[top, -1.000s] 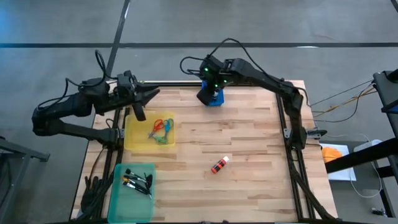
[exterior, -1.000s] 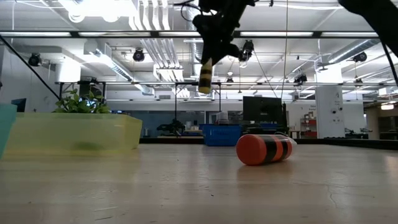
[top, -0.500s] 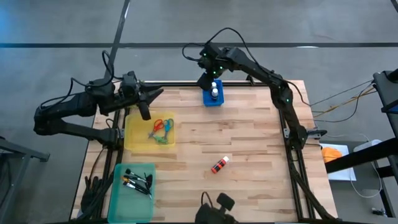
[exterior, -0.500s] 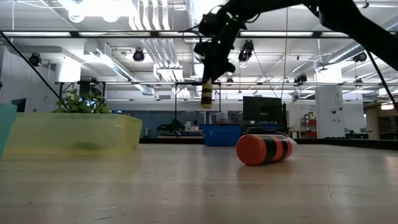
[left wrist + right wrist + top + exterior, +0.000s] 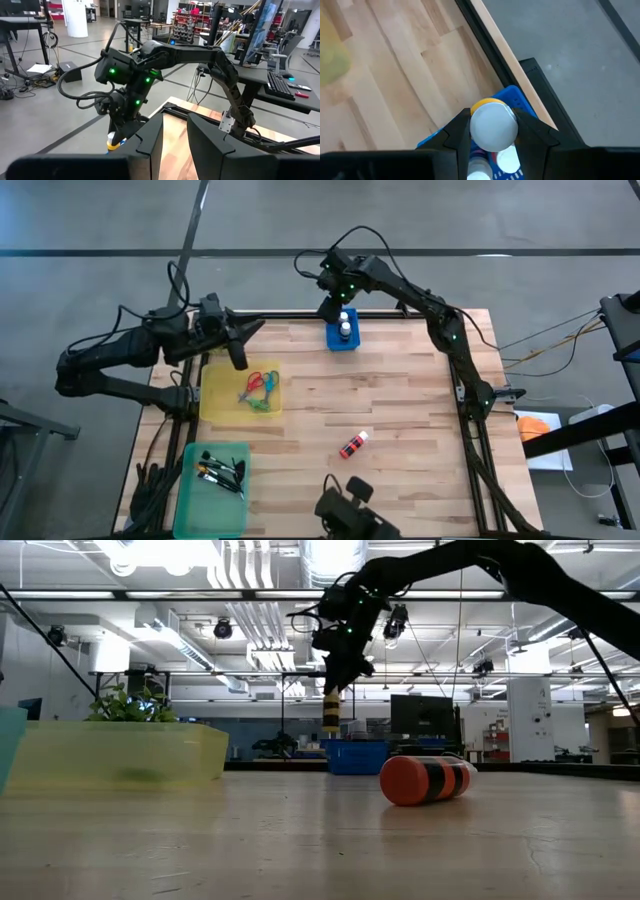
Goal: Pick & Place Paint Supplies
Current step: Put the yellow paint bottle into the blue bin
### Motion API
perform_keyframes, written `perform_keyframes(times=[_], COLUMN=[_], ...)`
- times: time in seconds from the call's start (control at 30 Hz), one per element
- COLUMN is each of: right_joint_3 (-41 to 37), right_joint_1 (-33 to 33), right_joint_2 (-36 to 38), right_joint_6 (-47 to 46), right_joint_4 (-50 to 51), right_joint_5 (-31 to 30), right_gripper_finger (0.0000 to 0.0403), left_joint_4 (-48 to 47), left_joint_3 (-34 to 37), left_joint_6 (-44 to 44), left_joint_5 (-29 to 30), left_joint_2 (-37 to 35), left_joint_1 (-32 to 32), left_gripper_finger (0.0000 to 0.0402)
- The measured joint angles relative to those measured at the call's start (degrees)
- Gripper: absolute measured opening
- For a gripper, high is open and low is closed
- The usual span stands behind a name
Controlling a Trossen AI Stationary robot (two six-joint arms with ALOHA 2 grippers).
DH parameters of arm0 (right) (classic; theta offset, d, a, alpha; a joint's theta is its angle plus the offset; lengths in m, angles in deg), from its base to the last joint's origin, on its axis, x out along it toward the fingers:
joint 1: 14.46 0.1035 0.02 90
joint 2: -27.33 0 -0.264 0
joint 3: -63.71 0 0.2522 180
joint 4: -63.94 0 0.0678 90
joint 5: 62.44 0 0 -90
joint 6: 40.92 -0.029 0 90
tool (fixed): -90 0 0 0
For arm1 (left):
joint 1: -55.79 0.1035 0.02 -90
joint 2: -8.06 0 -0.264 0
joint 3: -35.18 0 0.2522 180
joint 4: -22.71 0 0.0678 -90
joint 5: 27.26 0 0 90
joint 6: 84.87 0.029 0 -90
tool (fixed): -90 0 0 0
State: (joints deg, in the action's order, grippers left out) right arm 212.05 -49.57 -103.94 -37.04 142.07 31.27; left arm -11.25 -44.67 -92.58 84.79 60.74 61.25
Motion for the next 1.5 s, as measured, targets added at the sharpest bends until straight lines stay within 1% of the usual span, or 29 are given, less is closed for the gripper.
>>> perform_keyframes(times=[0.2, 0.6, 0.93, 1.17, 1.5], right_joint_3=[0.0, -0.6, -4.5, -8.1, -11.3], right_joint_1=[-0.8, -2.4, -2.4, -2.4, -2.4], right_joint_2=[-1.2, -1.3, -1.3, -1.3, -1.3], right_joint_6=[1.7, 3.7, 4.0, 3.9, 3.8], right_joint_4=[0.2, -0.1, -2.5, -5.1, -7.7], right_joint_5=[0.7, 0.7, 2.2, 2.4, 2.8], right_gripper_finger=[0.0112, 0.0112, 0.0112, 0.0112, 0.0112], left_joint_4=[0.3, 0.2, 0.2, 0.2, 0.2], left_joint_3=[0.0, 0.0, 0.0, 0.0, 0.0], left_joint_6=[-0.2, -0.3, -0.3, -0.4, -0.4], left_joint_5=[0.7, 0.9, 1.4, 1.5, 2.4], left_joint_2=[0.2, 0.4, 0.4, 0.4, 0.4], left_joint_1=[0.1, 0.2, 0.3, 0.3, 0.3], left_gripper_finger=[0.0099, 0.0099, 0.0099, 0.0099, 0.0099])
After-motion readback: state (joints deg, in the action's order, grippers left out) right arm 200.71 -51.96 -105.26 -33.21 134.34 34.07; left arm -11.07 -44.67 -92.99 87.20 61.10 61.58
